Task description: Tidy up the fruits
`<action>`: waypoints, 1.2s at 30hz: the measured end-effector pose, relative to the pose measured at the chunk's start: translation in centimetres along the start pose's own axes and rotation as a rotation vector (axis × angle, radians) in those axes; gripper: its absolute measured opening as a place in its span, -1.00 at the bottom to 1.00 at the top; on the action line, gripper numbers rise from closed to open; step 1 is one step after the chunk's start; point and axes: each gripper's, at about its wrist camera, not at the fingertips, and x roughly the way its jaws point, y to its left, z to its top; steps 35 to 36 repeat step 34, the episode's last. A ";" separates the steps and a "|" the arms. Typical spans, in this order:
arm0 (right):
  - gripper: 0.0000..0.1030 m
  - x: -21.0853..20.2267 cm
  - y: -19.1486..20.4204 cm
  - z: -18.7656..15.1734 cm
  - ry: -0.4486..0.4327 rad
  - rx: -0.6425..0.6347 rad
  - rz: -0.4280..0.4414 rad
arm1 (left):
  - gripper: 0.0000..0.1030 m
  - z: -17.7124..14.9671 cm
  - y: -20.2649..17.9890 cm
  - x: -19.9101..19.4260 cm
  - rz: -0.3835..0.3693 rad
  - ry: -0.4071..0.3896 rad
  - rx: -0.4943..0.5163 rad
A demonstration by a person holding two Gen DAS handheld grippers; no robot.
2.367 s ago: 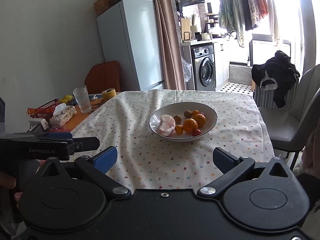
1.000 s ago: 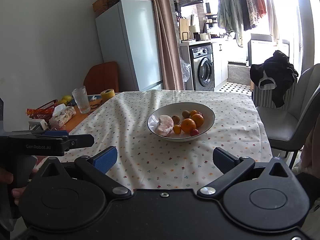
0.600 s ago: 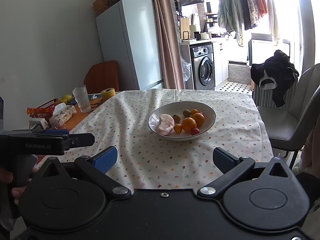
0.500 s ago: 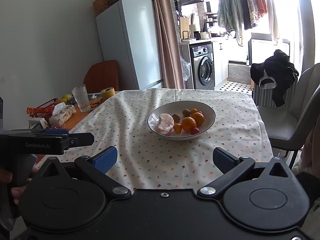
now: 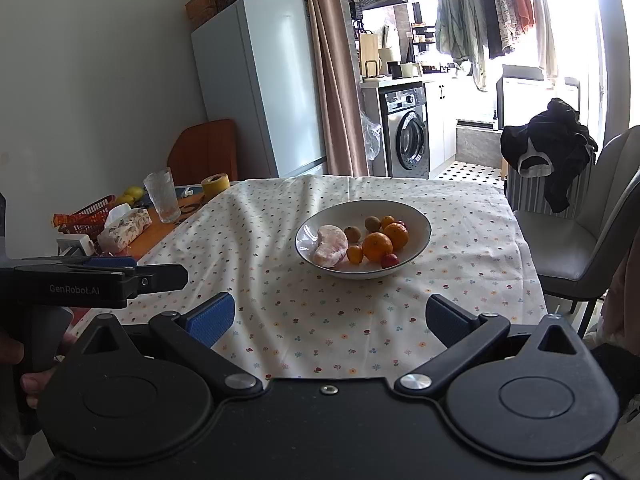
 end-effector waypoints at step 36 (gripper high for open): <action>1.00 0.2 -0.4 -0.2 0.009 0.003 -0.002 | 1.00 -0.2 0.1 0.3 -0.008 0.010 0.003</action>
